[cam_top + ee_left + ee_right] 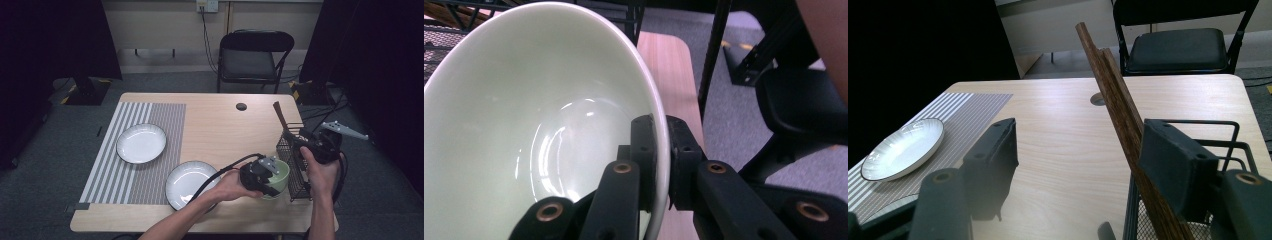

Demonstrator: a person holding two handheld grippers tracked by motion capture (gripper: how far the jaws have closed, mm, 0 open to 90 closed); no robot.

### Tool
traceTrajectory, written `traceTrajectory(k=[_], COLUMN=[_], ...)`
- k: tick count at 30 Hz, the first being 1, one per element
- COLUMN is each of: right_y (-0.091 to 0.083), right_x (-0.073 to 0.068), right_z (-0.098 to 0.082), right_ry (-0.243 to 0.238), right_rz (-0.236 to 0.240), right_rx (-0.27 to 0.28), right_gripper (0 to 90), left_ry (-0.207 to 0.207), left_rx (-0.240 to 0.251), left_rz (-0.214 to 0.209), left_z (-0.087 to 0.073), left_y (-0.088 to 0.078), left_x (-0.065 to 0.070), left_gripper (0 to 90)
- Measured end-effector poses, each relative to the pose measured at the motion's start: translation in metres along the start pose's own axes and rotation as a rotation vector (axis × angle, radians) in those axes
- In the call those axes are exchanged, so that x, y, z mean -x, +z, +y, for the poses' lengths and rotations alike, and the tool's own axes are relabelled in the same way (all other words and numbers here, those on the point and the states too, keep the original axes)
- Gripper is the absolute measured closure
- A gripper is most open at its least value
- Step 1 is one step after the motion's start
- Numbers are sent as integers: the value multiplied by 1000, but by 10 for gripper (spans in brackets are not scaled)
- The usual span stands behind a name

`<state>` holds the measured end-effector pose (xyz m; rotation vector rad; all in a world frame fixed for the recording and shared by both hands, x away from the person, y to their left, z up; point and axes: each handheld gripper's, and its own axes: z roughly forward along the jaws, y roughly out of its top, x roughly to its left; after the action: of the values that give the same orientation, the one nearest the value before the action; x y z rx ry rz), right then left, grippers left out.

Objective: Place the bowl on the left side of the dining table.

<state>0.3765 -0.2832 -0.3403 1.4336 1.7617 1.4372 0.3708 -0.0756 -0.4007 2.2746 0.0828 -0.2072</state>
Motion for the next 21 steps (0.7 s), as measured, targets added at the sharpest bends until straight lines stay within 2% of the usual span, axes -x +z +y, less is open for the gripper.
traceTrajectory(k=[1,3,5,8,14,16,21], right_y=[0,-1,-1,-2,-3,-4,-5], right_x=[0,1,1,1,0,-1,-4], right_z=[0,0,0,0,1,1,3], right_ry=[0,1,4,3,-7,-11,-25], right_rz=[-4,-5,-8,-8,-6,-15,-13], right_rx=[1,6,5,6,19,32,48], right_gripper=[309,308,307,303,285,285,283], left_ry=[-26,-21,-30,-48,-45,-61,-66], left_rx=[22,41,52,82,115,134,164], left_rz=[-17,-38,-24,-32,-33,-33,-27], left_z=[0,1,1,1,1,0,-4], left_y=[-2,-5,-8,-12,-23,-27,-37], left_x=[0,-2,-3,-3,0,0,1], left_gripper=[838,838,838,838,837,837,837])
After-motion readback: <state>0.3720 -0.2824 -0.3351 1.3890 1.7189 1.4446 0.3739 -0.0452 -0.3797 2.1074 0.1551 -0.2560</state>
